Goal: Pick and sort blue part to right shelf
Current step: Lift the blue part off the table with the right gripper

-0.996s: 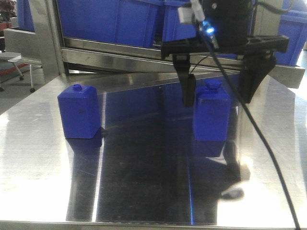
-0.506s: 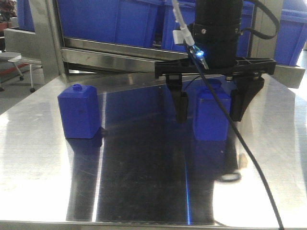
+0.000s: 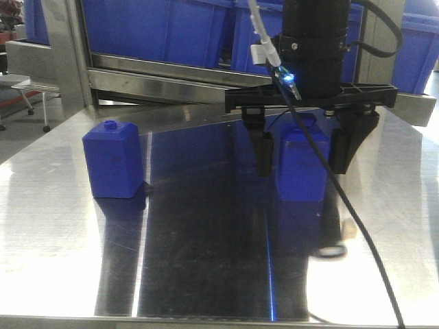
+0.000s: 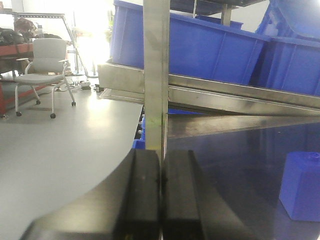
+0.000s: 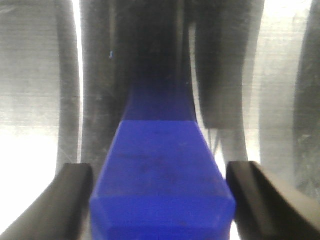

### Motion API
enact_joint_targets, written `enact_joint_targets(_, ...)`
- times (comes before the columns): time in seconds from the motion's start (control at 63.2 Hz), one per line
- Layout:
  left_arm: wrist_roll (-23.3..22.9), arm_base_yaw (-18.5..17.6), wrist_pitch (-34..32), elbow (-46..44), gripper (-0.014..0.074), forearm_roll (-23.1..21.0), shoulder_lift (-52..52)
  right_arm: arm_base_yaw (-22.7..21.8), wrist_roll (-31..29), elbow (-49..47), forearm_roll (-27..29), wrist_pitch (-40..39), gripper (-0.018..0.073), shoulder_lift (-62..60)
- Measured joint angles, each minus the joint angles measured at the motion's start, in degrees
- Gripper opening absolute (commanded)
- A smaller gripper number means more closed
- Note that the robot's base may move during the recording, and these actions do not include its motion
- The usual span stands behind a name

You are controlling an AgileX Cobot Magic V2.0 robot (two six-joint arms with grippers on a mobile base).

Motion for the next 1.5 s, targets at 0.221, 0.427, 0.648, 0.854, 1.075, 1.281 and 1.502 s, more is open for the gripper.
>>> enact_joint_targets(0.221,0.0,0.0,0.0,0.0,0.0123,0.0,0.0,-0.14,0.0,0.0,0.0,0.0,0.0412,0.0)
enact_joint_targets(0.427,0.0,0.0,0.0,0.0,0.0123,-0.09,0.0,-0.14,-0.56,0.0,0.0,0.0,0.0412,0.0)
enact_joint_targets(0.648,0.0,0.0,0.0,0.0,0.0123,-0.09,0.0,-0.41,-7.55,0.0,0.25,-0.49,0.0412,-2.9)
enact_joint_targets(0.854,0.0,0.0,0.0,0.0,0.0123,-0.09,0.0,-3.08,-18.11,1.03,1.62,-3.48,0.0412,-8.8)
enact_joint_targets(1.075,0.0,0.0,0.0,0.0,0.0123,-0.09,0.0,-8.48,-26.18,12.64,5.01,-14.24,0.0412,-17.77)
enact_joint_targets(1.281,0.0,0.0,0.0,0.0,0.0123,-0.09,0.0,-14.72,-30.73,26.77,7.35,-25.68,0.0412,-27.9)
enact_joint_targets(1.502,0.0,0.0,0.0,0.0,0.0123,-0.09,0.0,-21.82,-31.59,39.2,7.35,-35.24,0.0412,-39.25)
